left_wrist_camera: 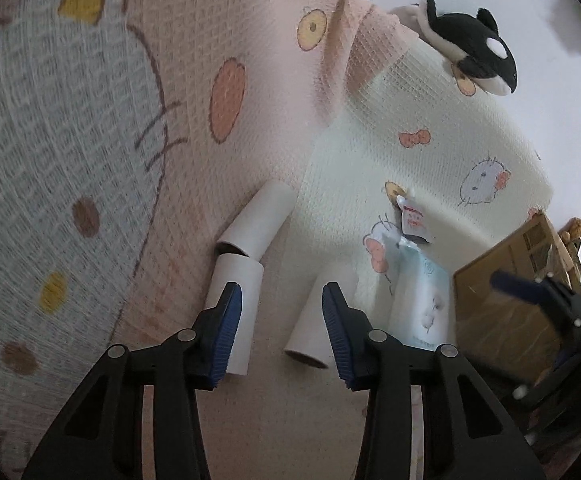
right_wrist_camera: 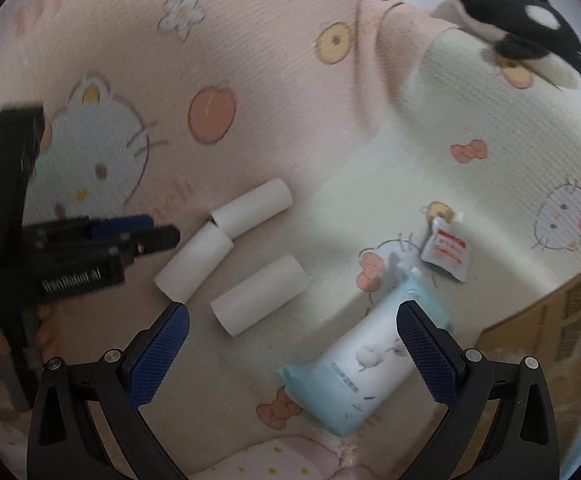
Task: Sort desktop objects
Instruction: 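Move the right tool toward the white paper tubes on the cushion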
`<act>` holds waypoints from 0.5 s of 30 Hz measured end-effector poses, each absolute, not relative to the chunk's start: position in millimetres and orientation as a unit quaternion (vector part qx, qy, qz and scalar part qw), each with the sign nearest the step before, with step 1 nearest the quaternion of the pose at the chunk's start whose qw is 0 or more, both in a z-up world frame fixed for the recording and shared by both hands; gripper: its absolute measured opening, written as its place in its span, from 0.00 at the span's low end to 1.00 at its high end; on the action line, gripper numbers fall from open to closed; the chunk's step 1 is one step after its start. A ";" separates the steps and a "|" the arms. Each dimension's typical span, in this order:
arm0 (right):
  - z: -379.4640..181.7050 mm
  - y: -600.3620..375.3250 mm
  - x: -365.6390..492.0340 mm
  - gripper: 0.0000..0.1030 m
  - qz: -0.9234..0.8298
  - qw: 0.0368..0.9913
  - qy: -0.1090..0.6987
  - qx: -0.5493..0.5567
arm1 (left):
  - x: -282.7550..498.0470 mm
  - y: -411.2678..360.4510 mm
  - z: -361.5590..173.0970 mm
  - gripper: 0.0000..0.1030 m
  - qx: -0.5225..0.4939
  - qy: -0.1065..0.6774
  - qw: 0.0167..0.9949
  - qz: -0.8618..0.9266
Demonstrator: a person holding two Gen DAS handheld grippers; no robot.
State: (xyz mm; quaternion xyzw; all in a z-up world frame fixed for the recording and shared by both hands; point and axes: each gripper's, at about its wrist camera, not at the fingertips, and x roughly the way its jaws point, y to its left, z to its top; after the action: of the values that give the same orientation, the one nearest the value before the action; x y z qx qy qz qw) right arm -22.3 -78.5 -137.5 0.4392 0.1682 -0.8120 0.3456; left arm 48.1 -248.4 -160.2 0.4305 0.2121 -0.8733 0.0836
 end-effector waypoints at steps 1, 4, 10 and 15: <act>-141.7 -79.2 -23.1 1.00 -0.809 0.345 0.166 0.447 | 47.4 -246.8 -162.1 0.45 0.433 0.205 0.087 -0.873; -154.9 -75.4 -32.9 1.00 -0.793 0.353 0.121 0.481 | 44.4 -241.1 -167.1 0.45 0.444 0.178 0.088 -0.874; -175.7 -58.3 -51.1 1.00 -0.794 0.323 0.039 0.513 | 36.5 -236.7 -177.2 0.45 0.461 0.207 0.053 -0.861; -183.3 -52.5 -53.8 1.00 -0.797 0.344 -0.026 0.495 | 22.4 -231.9 -191.2 0.45 0.493 0.242 0.007 -0.835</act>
State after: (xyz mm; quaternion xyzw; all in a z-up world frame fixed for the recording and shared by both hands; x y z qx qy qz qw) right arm -53.8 -52.5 -183.3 0.4950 -0.0263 -0.7975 0.3441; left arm 22.4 -231.9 -191.2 0.4934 0.2421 -0.8354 0.0065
